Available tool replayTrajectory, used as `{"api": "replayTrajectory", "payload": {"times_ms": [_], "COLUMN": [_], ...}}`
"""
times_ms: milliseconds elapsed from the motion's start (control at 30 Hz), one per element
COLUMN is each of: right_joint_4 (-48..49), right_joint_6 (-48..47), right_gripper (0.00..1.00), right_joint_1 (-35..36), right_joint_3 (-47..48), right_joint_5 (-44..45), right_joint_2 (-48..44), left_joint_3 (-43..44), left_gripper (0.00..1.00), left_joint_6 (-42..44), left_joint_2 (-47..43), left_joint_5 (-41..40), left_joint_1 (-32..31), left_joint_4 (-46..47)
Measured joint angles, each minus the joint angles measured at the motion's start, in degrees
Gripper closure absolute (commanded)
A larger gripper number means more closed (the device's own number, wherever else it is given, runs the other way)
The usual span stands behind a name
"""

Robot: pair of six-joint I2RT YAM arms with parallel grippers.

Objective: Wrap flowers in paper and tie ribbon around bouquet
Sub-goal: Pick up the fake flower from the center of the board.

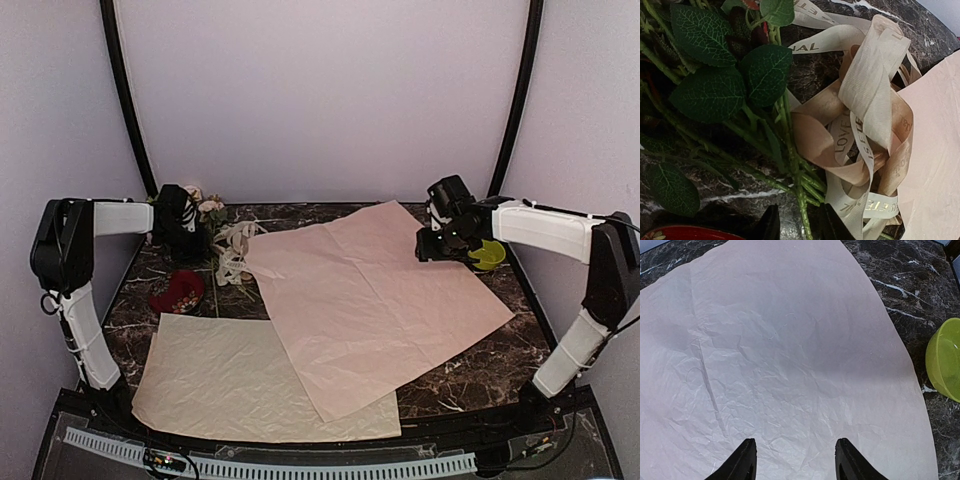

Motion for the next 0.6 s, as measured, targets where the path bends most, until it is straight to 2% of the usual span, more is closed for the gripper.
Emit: {"api": "replayTrajectory", "payload": {"times_ms": [267,333,400,433,600], "right_joint_4": [0.0,0.0,0.0,-0.1,-0.2], "right_joint_6": [-0.2,-0.2,-0.2,-0.2,-0.4], "right_gripper": [0.45,0.45,0.45,0.45,0.45], "right_joint_1": [0.1,0.1,0.1,0.1,0.1], "right_joint_3": [0.0,0.0,0.0,0.0,0.0], "right_joint_5": [0.0,0.0,-0.1,-0.1,-0.1], "right_joint_2": [0.1,0.2,0.6,0.8,1.1], "left_joint_3": [0.0,0.0,0.0,0.0,0.0], "left_gripper": [0.70,0.76,0.95,1.00,1.00], "left_joint_6": [0.0,0.0,-0.2,0.1,-0.4], "left_joint_2": [2.9,3.7,4.4,4.6,4.6], "left_joint_5": [0.1,0.1,0.1,0.2,-0.2], "left_joint_1": [0.0,0.0,0.0,-0.2,-0.2], "left_joint_4": [0.0,0.0,0.0,-0.1,0.1]}}
